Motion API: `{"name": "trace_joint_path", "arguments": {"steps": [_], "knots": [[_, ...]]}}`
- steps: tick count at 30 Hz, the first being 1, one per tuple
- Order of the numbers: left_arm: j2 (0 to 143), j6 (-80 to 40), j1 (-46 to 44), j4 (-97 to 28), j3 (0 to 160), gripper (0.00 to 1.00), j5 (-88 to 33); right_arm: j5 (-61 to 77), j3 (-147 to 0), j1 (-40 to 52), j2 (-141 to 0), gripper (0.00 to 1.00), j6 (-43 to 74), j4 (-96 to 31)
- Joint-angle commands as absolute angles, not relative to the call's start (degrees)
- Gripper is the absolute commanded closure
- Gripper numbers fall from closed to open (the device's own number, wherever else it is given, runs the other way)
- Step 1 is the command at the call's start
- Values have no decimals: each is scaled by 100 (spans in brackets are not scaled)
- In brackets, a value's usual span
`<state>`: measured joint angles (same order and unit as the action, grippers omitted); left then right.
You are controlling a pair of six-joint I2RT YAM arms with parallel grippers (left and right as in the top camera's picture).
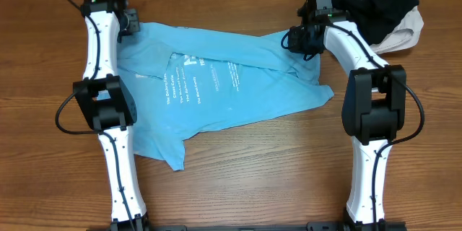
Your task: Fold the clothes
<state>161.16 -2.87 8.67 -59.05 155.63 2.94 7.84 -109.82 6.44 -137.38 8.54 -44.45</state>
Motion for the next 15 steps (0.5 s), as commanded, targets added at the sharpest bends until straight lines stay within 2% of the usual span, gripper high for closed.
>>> {"name": "trace_joint_path", "arguments": {"steps": [1, 3, 8, 10, 12, 13, 15], "knots": [[16315, -340, 967, -5802, 15535, 96, 799, -73, -10901, 438, -14129, 83, 1481, -4499], [16315, -340, 985, -5730, 15535, 96, 810, -169, -10903, 355, -14129, 83, 1712, -4486], [16306, -342, 1011, -5640, 15548, 94, 792, 150, -10971, 137, -14123, 74, 1839, -4574], [16285, -342, 1009, -5732, 15616, 78, 792, 438, -11179, 104, -14079, 64, 1581, -4759], [16221, -342, 996, -5909, 15767, 47, 792, 523, -11472, 104, -13959, 58, 1450, -4952], [16177, -344, 985, -6012, 15878, 37, 792, 548, -11629, 115, -13876, 56, 1426, -5028], [16029, -346, 972, -6313, 16217, 17, 794, 727, -12092, 161, -13668, 45, 1293, -5266]]}}
